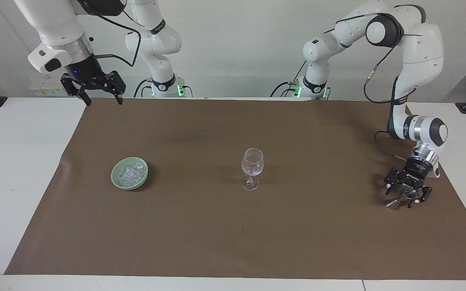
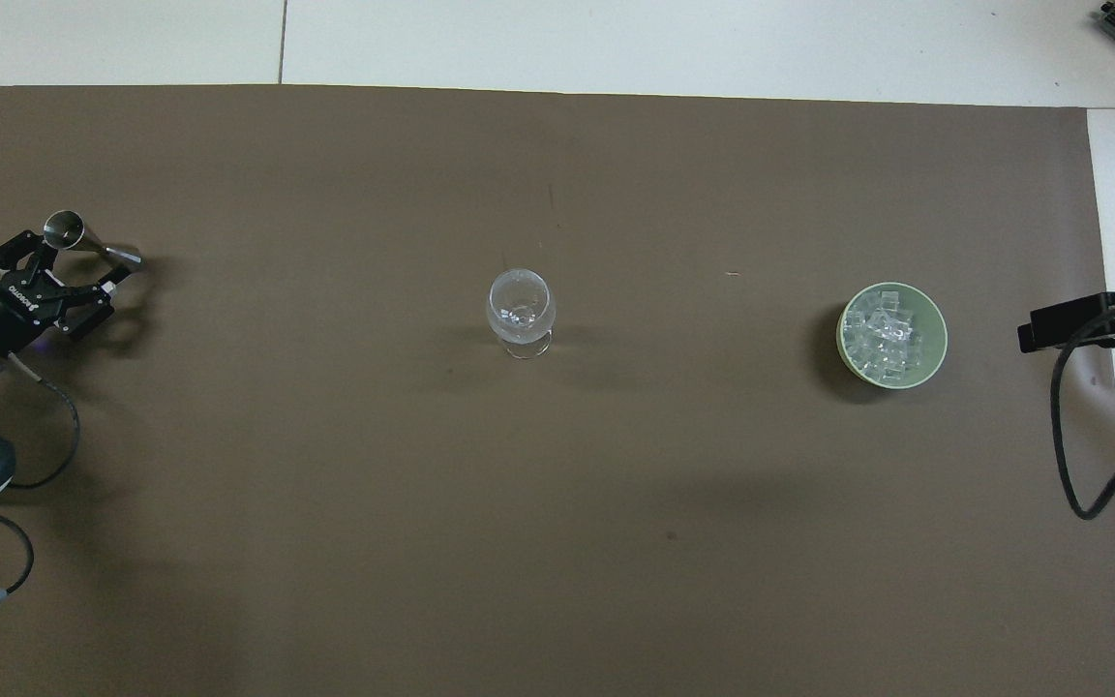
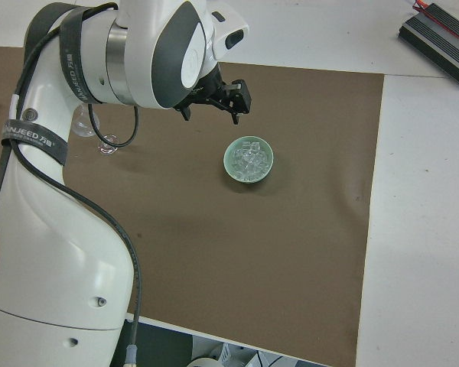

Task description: Pour wine and add ice with both arms

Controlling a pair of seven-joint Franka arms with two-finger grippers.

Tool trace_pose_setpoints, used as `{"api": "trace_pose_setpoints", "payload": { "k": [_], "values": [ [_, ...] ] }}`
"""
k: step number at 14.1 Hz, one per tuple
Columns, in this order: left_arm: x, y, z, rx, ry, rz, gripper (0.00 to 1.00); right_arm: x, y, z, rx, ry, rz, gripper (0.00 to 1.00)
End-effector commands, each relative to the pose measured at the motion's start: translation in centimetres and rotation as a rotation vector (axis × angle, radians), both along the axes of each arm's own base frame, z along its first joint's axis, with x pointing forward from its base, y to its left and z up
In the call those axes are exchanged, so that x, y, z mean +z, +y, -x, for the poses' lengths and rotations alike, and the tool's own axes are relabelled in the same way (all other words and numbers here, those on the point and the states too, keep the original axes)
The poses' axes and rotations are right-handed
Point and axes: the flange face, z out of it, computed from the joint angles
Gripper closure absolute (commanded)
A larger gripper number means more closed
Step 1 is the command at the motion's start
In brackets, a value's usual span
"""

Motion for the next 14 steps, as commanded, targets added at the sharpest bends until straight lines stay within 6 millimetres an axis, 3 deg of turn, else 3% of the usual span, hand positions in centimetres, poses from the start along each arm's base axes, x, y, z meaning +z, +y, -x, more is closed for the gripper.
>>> {"api": "trace_pose_setpoints", "payload": {
  "k": [1, 14],
  "values": [
    [-0.01, -0.28, 0.65, 0.029, 0.020, 0.015, 0.23, 0.06, -0.22, 0.68, 0.017, 0.004, -0.005, 0.00],
    [-0.08, -0.08, 1.10, 0.051, 0.020, 0.040, 0.35, 0.06, -0.22, 0.68, 0.017, 0.004, -0.005, 0.00]
  ]
}}
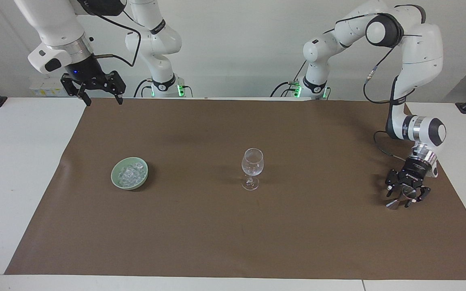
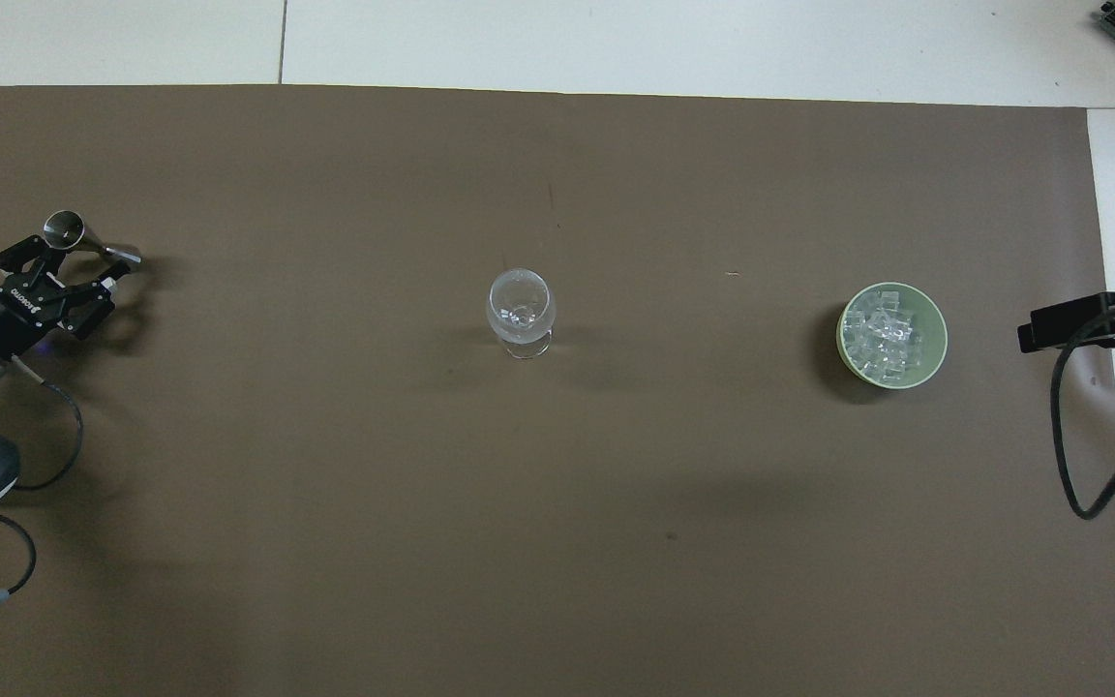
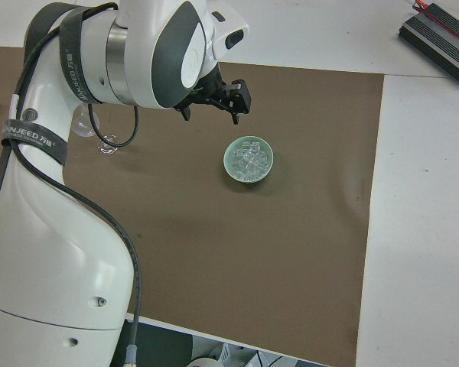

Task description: Pour wine and add ice with both arms

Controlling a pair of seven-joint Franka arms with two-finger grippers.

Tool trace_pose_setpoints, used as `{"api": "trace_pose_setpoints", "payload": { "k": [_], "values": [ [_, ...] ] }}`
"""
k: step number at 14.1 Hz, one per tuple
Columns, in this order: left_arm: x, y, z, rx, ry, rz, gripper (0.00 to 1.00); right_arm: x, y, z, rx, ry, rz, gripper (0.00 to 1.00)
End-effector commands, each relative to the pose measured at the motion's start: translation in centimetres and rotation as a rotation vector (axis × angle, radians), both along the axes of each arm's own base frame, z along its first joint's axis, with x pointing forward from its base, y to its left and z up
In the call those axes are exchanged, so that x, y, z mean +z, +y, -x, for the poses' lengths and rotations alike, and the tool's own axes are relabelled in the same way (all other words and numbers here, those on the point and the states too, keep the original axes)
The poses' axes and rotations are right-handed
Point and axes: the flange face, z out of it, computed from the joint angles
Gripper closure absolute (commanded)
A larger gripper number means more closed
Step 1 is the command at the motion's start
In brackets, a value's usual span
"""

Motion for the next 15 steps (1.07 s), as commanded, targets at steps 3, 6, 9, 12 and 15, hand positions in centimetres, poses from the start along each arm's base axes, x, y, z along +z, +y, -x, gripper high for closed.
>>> {"api": "trace_pose_setpoints", "payload": {
  "k": [3, 6, 9, 12, 15],
  "values": [
    [0.37, 0.10, 0.80, 0.032, 0.016, 0.028, 0.38, 0.06, -0.22, 0.68, 0.017, 0.004, -0.005, 0.00],
    [0.40, 0.17, 0.82, 0.035, 0.020, 0.038, 0.38, -0.01, -0.22, 0.68, 0.017, 0.005, -0.005, 0.00],
    [0.57, 0.09, 0.72, 0.044, 0.018, 0.052, 0.40, 0.06, -0.22, 0.68, 0.017, 0.004, -0.005, 0.00],
    [0.58, -0.10, 0.64, 0.043, 0.023, 0.061, 0.40, 0.06, -0.22, 0.68, 0.017, 0.004, -0.005, 0.00],
    [1.23, -0.39, 0.40, 0.038, 0.016, 0.055, 0.41, 0.06, -0.22, 0.68, 0.017, 0.004, -0.005, 0.00]
  ]
}}
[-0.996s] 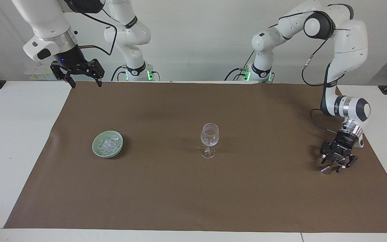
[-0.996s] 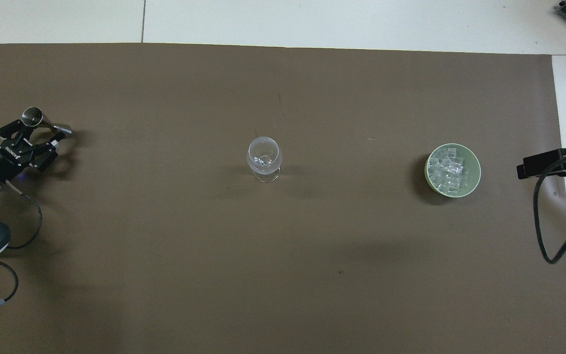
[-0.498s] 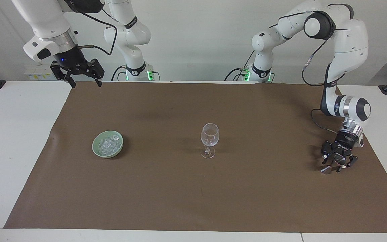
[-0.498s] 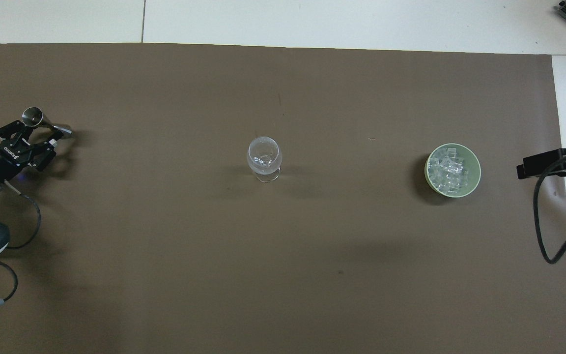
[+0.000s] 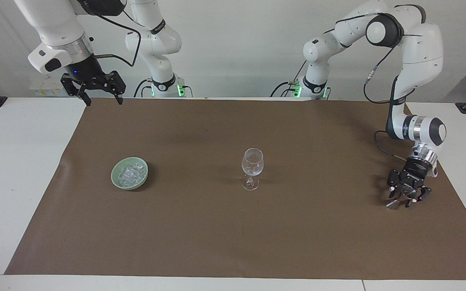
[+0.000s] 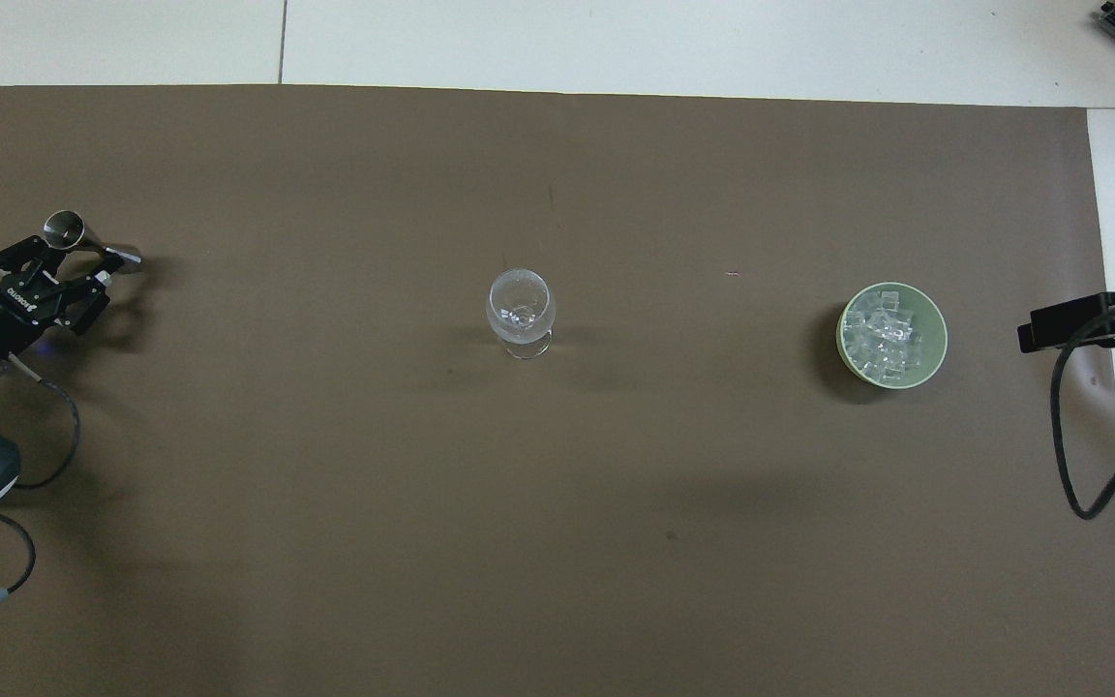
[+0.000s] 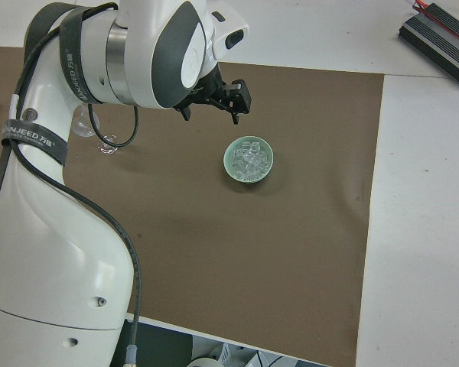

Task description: Pour wine and add ice with both arms

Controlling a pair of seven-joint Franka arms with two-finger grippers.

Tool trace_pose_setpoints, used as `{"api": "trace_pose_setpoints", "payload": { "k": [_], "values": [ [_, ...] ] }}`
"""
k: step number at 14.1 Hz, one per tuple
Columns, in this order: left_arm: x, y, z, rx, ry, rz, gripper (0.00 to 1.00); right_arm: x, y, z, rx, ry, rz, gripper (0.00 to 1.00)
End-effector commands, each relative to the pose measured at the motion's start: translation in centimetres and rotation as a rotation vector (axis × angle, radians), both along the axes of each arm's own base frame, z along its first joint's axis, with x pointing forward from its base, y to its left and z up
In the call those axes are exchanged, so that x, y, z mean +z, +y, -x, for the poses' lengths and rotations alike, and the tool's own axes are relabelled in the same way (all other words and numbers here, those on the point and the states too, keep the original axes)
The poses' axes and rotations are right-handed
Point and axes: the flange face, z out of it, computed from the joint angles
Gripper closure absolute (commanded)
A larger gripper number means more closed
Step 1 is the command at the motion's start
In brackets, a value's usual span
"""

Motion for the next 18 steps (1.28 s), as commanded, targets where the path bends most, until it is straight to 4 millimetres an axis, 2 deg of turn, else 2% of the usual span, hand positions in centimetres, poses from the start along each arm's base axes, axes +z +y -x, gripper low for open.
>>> {"api": "trace_pose_setpoints", "payload": {
  "k": [1, 18],
  "values": [
    [0.91, -0.41, 0.52, 0.016, 0.003, 0.020, 0.42, 0.06, -0.22, 0.68, 0.017, 0.004, -0.005, 0.00],
    [0.49, -0.76, 0.85, 0.018, 0.012, 0.027, 0.61, -0.01, -0.22, 0.68, 0.017, 0.005, -0.005, 0.00]
  ]
}}
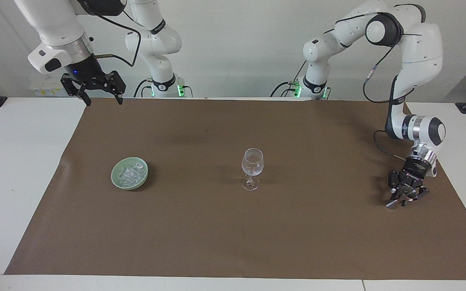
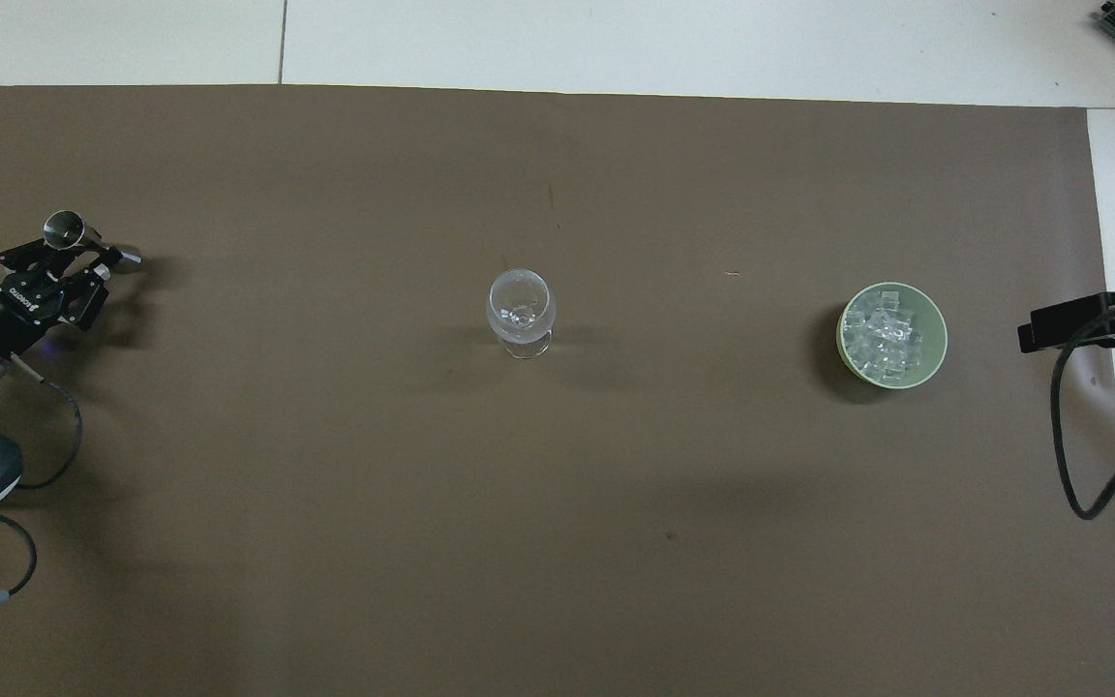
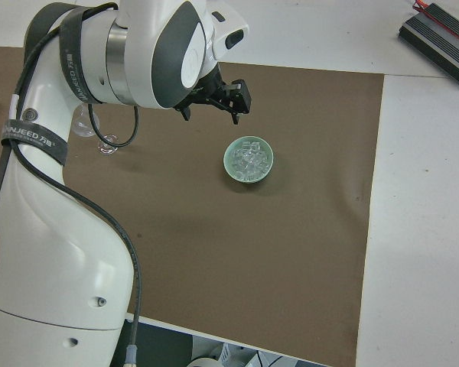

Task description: Pour wine and add ice with both arms

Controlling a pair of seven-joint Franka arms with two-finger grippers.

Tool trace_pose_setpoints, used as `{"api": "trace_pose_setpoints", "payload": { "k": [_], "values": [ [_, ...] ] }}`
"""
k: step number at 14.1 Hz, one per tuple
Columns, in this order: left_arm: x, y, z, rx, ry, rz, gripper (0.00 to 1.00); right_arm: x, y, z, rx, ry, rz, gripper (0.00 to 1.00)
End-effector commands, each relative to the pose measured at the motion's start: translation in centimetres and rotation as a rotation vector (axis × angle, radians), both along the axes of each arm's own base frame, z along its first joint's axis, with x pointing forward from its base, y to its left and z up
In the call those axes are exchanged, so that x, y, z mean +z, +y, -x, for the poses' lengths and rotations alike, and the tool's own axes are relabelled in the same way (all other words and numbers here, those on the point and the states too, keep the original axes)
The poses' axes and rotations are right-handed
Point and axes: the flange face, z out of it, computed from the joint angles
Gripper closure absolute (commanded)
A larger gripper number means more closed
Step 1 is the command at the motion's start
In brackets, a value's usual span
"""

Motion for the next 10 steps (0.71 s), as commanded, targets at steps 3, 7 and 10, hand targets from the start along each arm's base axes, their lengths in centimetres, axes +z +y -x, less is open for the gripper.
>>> {"api": "trace_pose_setpoints", "payload": {
  "k": [3, 7, 10],
  "values": [
    [0.62, -0.45, 0.66, 0.016, 0.006, 0.017, 0.63, 0.06, -0.22, 0.68, 0.017, 0.004, -0.005, 0.00],
    [0.56, -0.47, 0.70, 0.016, 0.007, 0.018, 0.68, 0.06, -0.22, 0.68, 0.017, 0.004, -0.005, 0.00],
    [0.50, -0.49, 0.75, 0.016, 0.008, 0.017, 0.71, 0.06, -0.22, 0.68, 0.017, 0.004, -0.005, 0.00]
  ]
}}
